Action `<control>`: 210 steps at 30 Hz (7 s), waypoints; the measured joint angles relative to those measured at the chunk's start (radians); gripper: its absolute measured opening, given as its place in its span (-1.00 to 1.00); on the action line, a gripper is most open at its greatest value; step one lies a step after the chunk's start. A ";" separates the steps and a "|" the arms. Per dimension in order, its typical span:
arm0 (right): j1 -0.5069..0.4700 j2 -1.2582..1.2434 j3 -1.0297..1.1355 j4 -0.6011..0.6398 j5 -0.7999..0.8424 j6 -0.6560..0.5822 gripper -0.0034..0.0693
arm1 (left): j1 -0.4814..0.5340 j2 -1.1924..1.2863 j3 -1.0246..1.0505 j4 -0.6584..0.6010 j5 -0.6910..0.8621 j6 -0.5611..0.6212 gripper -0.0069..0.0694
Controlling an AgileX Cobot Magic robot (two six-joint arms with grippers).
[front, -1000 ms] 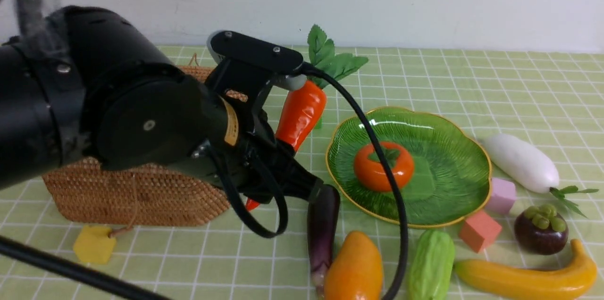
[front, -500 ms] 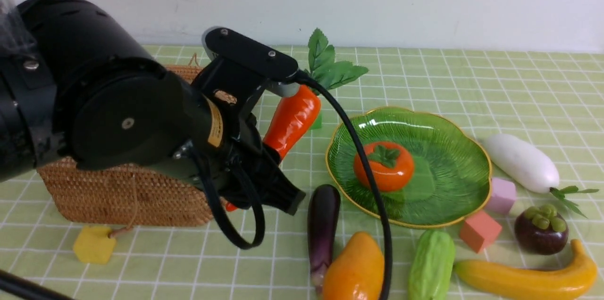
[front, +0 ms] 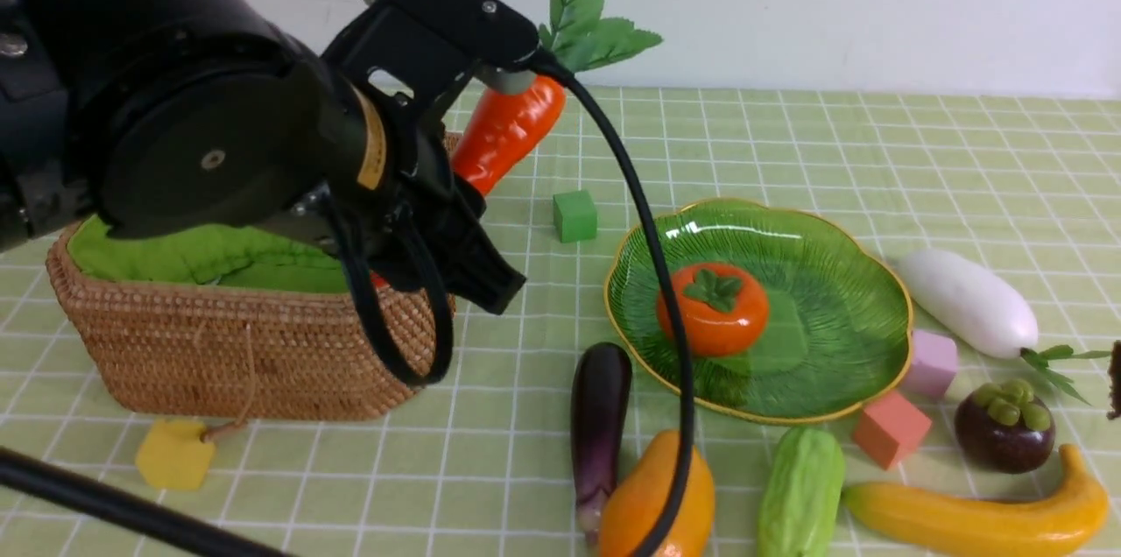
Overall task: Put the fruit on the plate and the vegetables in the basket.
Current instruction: Use the left arm to grab a carrot and put it into the left basket, then use the left arm to grab an eggplant and put it into the left basket, then grab the mango with your left arm and place it on the right plate
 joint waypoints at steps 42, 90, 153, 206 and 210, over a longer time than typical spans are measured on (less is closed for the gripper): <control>0.000 0.016 -0.037 -0.003 0.075 -0.018 -0.85 | 0.586 0.131 -0.002 -0.261 -0.205 1.058 0.66; 0.000 -0.037 -0.158 -0.494 0.379 0.556 -0.82 | -0.011 0.531 -0.037 -0.184 -0.322 -0.294 0.43; 0.000 0.036 -0.158 0.075 0.122 -0.126 -0.84 | 0.542 0.202 -0.079 -0.277 -0.126 0.984 0.13; 0.000 0.036 -0.158 -0.243 0.287 0.312 -0.82 | -0.172 0.120 0.029 -0.406 0.013 0.100 -0.85; 0.000 0.036 -0.158 -0.289 0.321 0.353 -0.82 | -0.202 0.203 0.028 -0.405 -0.019 0.104 -0.54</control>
